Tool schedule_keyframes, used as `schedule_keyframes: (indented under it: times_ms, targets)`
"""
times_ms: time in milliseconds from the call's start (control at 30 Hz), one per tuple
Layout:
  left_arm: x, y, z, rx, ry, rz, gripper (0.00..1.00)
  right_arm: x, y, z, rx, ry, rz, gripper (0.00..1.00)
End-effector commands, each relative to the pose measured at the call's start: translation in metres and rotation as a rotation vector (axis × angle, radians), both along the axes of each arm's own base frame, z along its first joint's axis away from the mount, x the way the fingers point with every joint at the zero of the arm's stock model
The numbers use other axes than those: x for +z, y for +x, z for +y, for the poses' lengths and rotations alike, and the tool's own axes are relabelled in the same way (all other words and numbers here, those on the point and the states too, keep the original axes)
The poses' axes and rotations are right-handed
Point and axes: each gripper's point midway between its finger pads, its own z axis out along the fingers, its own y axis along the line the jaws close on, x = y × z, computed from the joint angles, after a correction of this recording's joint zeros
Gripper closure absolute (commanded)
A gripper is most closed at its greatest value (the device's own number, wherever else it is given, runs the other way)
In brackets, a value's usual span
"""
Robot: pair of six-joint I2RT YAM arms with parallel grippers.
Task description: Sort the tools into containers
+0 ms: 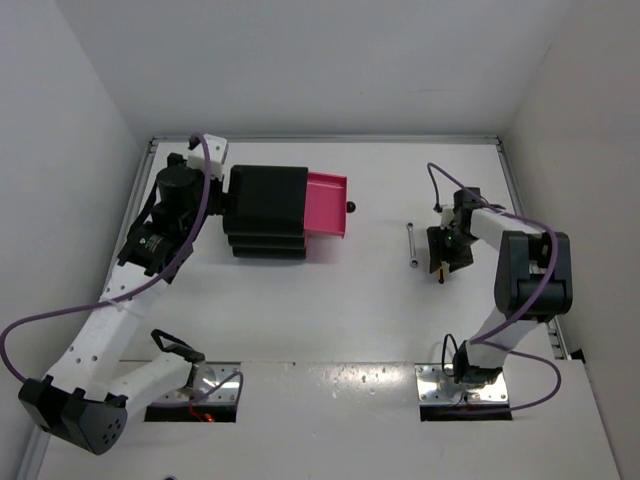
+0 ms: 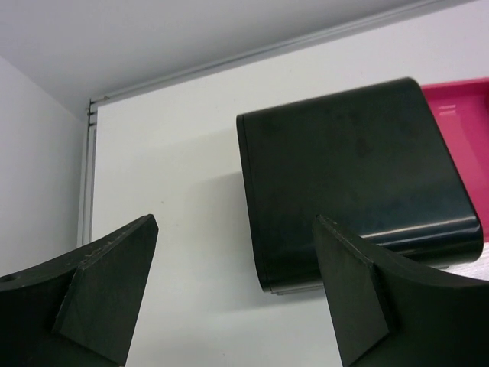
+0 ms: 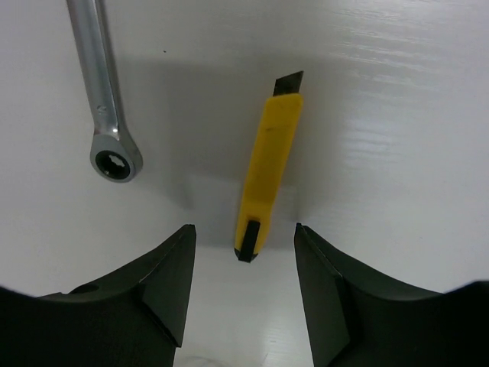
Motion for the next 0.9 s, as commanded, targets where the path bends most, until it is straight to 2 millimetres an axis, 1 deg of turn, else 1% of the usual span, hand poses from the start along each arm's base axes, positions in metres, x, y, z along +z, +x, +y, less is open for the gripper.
schedule_keyframes:
  times_ms: [0, 100, 133, 167, 200, 267, 300, 333, 400, 433, 467, 500, 533, 567, 600, 633, 667, 700, 733, 767, 800, 833, 867]
  targets:
    - [0.007, -0.006, 0.005, 0.014, -0.011, -0.032, 0.11, -0.006, 0.013, -0.003, -0.019, -0.048, -0.018, 0.45]
    - [0.01, -0.008, 0.008, 0.021, -0.003, -0.042, 0.11, -0.013, 0.013, -0.004, -0.03, -0.056, 0.006, 0.45]
    - [0.006, -0.008, 0.01, 0.031, 0.002, -0.034, 0.11, -0.016, 0.014, -0.004, -0.029, -0.055, 0.015, 0.47]
    - [0.006, -0.008, 0.012, 0.04, 0.013, -0.035, 0.11, -0.016, 0.019, -0.004, -0.042, -0.053, 0.004, 0.49]
    - [0.004, -0.01, 0.013, 0.04, 0.014, -0.033, 0.11, -0.019, 0.02, -0.006, -0.044, -0.062, 0.005, 0.51]
    - [0.004, -0.01, 0.013, 0.04, 0.014, -0.033, 0.11, -0.023, 0.025, -0.003, -0.045, -0.06, 0.013, 0.63]
    - [0.0, -0.01, 0.013, 0.039, 0.017, -0.025, 0.11, -0.022, 0.03, -0.003, -0.045, -0.06, 0.007, 0.69]
    - [0.0, -0.01, 0.013, 0.039, 0.017, -0.025, 0.11, -0.022, 0.03, -0.003, -0.045, -0.06, 0.007, 0.81]
    - [0.0, -0.01, 0.013, 0.039, 0.017, -0.025, 0.11, -0.02, 0.036, -0.003, -0.045, -0.06, 0.002, 0.93]
    - [0.0, -0.01, 0.013, 0.039, 0.017, -0.025, 0.11, -0.02, 0.033, -0.001, -0.042, -0.049, 0.014, 1.0]
    - [0.0, -0.01, 0.013, 0.039, 0.017, -0.025, 0.11, -0.01, 0.043, 0.0, -0.041, -0.038, -0.014, 1.0]
    - [0.0, -0.01, 0.013, 0.039, 0.017, -0.025, 0.11, 0.0, 0.044, 0.007, -0.033, -0.003, -0.026, 1.0]
    - [-0.004, -0.01, 0.013, 0.039, 0.02, -0.016, 0.11, 0.01, 0.048, 0.01, -0.028, 0.017, -0.042, 1.0]
    - [-0.004, -0.01, 0.013, 0.039, 0.02, -0.016, 0.11, 0.026, 0.059, 0.016, -0.013, 0.033, -0.084, 1.0]
    - [-0.004, -0.01, 0.01, 0.026, 0.017, -0.015, 0.11, 0.039, 0.065, 0.021, 0.0, 0.044, -0.11, 1.0]
    - [-0.004, -0.01, 0.01, 0.026, 0.017, -0.015, 0.11, 0.062, 0.067, 0.036, 0.02, 0.105, -0.143, 1.0]
    - [-0.004, -0.01, 0.01, 0.026, 0.017, -0.015, 0.11, 0.087, 0.081, 0.042, 0.024, 0.137, -0.204, 1.0]
    - [-0.004, -0.01, 0.01, 0.026, 0.017, -0.015, 0.11, 0.104, 0.087, 0.053, 0.02, 0.17, -0.235, 1.0]
    - [-0.004, -0.01, 0.01, 0.026, 0.017, -0.015, 0.11, 0.122, 0.088, 0.075, 0.06, 0.248, -0.251, 1.0]
    - [-0.004, -0.01, 0.01, 0.026, 0.017, -0.015, 0.1, 0.15, 0.104, 0.088, 0.087, 0.291, -0.321, 1.0]
    - [-0.003, -0.011, 0.011, 0.026, 0.018, -0.012, 0.1, 0.164, 0.107, 0.099, 0.079, 0.332, -0.333, 1.0]
    - [-0.006, -0.009, 0.008, 0.016, 0.019, -0.001, 0.1, 0.18, 0.109, 0.116, 0.126, 0.393, -0.357, 1.0]
    - [-0.007, -0.008, 0.006, 0.005, 0.019, 0.01, 0.1, 0.202, 0.115, 0.135, 0.169, 0.434, -0.402, 1.0]
